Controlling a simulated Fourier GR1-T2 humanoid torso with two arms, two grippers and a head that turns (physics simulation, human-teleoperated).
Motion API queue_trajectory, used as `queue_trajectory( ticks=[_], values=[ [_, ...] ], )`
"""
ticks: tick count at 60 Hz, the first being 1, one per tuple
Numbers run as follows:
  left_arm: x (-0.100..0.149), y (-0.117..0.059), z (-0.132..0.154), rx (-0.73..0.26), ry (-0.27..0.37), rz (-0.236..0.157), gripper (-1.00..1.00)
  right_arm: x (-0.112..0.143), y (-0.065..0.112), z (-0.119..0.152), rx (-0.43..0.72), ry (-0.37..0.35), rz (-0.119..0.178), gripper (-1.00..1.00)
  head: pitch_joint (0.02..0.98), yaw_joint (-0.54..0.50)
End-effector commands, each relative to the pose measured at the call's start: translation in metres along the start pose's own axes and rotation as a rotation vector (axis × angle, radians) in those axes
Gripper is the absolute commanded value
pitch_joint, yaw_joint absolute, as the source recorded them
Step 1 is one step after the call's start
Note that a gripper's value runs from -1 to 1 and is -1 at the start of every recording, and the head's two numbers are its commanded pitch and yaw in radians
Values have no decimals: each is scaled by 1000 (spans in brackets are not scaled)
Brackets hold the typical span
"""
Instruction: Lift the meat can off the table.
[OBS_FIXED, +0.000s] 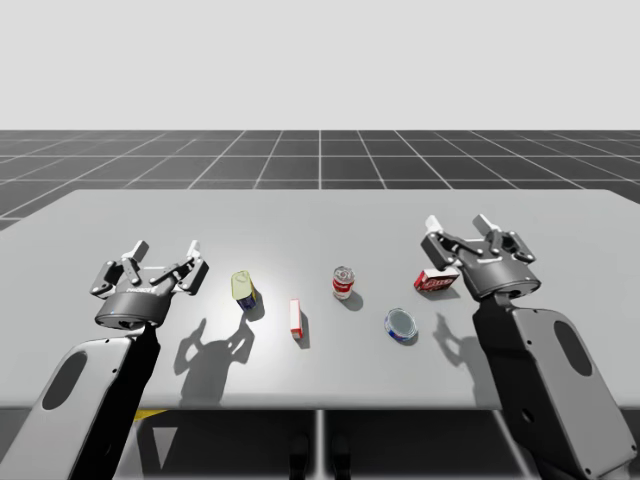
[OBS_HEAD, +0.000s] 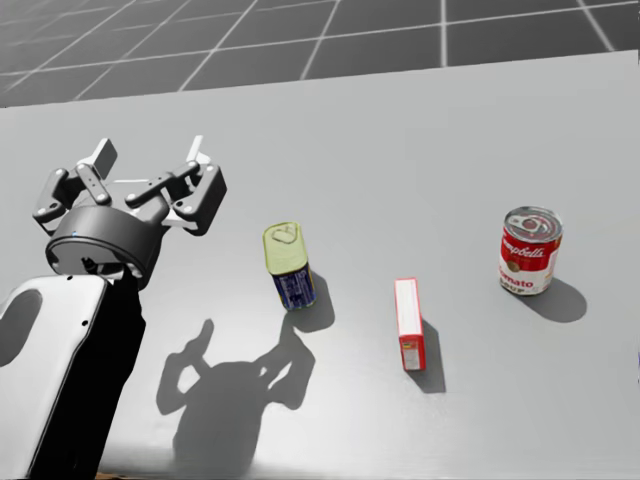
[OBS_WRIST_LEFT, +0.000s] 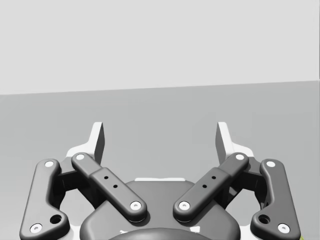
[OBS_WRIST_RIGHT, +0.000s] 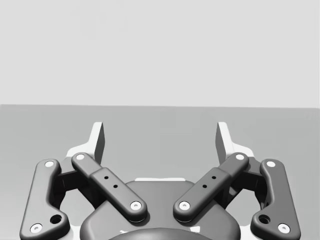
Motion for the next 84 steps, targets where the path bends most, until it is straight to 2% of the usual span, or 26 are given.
queue_trajectory(
  ticks=[1,6,7,13,16,21,29,34,43,54,57,60,69,84],
  values=[
    [0,0,0,-7,1,0,-1000,-5,3,-2,8,16,14,-1000,811,315],
    [1,0,1,-19,4,16,-1000,-6,3,-3,8,17,14,-1000,815,323],
    [2,-1,1,-30,6,32,-1000,-6,3,-4,7,18,16,-1000,814,324],
    [4,-4,3,-68,18,61,-1000,-6,4,-3,6,18,18,-1000,808,322],
    [8,-7,5,-94,25,91,-1000,-6,3,-4,4,18,19,-1000,802,319],
    [17,-12,12,-148,44,172,-1000,-7,3,-3,2,19,20,-1000,793,315],
    [28,-21,31,-184,76,183,-1000,-7,2,-4,1,19,22,-1000,788,311],
    [28,-25,43,-236,116,211,-1000,-7,2,-4,2,19,23,-1000,787,311],
    [19,-31,69,-247,153,183,-1000,-7,2,-5,6,16,23,-1000,789,316],
    [-4,-41,88,-228,222,181,-1000,-7,1,-5,7,15,27,-1000,784,317],
    [-9,-43,89,-222,227,167,-1000,-7,1,-5,8,15,28,-1000,785,319],
    [-16,-45,90,-219,245,178,-1000,-7,0,-5,7,13,31,-1000,788,319],
    [-36,-55,88,-210,289,164,-1000,-6,0,-5,5,12,30,-1000,790,318],
    [-52,-70,78,-211,336,158,-1000,-5,-1,-5,3,9,29,-1000,794,319]
  ],
)
